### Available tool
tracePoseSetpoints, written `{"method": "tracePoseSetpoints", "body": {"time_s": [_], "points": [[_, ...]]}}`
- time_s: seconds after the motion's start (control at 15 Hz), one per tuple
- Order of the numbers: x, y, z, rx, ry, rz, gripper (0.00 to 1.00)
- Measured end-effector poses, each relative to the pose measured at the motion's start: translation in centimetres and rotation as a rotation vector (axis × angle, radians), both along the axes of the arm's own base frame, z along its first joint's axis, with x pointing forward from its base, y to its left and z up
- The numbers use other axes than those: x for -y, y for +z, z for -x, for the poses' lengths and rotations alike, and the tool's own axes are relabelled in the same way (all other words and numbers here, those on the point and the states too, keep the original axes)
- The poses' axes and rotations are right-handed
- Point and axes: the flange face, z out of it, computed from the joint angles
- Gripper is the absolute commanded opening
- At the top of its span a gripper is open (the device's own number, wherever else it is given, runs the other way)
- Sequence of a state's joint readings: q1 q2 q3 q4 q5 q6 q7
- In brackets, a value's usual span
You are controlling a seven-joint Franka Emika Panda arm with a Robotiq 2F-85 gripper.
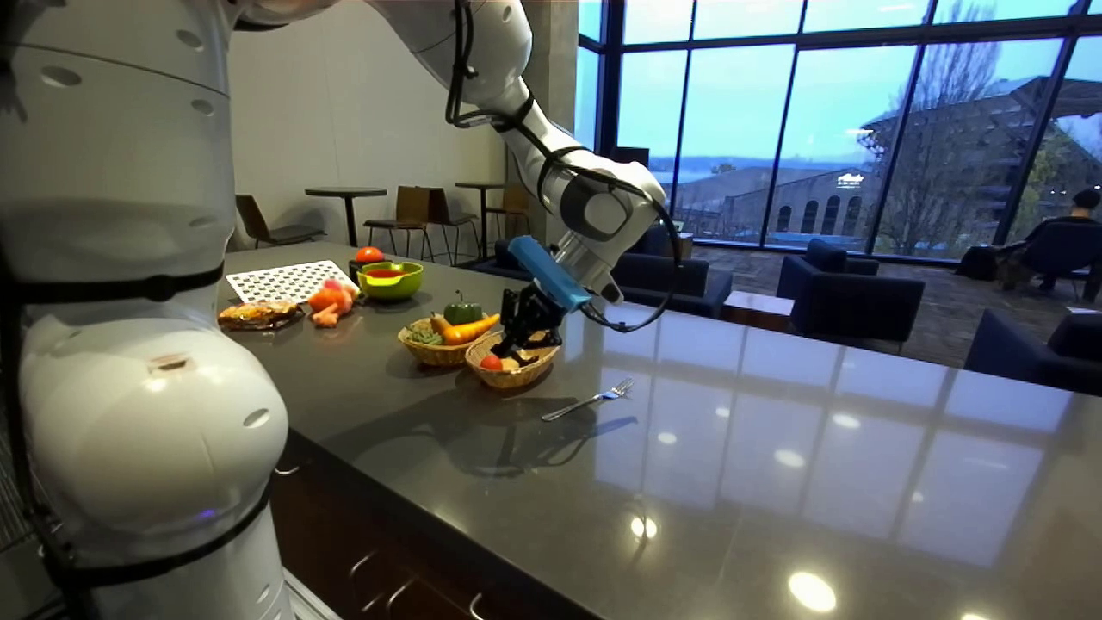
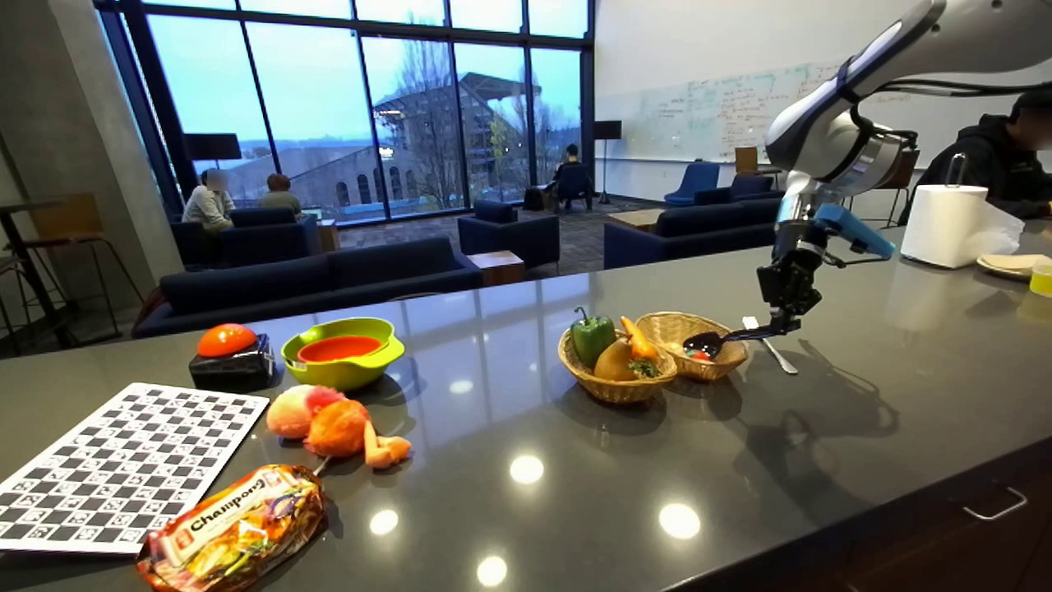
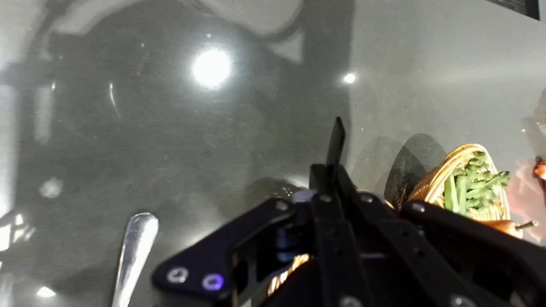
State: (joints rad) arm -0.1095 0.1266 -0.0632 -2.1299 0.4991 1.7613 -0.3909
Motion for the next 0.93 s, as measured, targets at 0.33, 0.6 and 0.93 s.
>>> {"method": "tracePoseSetpoints", "body": {"time_s": [0.33,0.6,0.93], "points": [[-0.67,0.06,-0.08,-0.005,-0.011,-0.021,0.01],[-0.74,0.08,-0.11,-0.009,-0.023,-0.026,0.01],[-0.04,0.08,-0.13,-0.010,-0.049,-0.018,0.01]]}}
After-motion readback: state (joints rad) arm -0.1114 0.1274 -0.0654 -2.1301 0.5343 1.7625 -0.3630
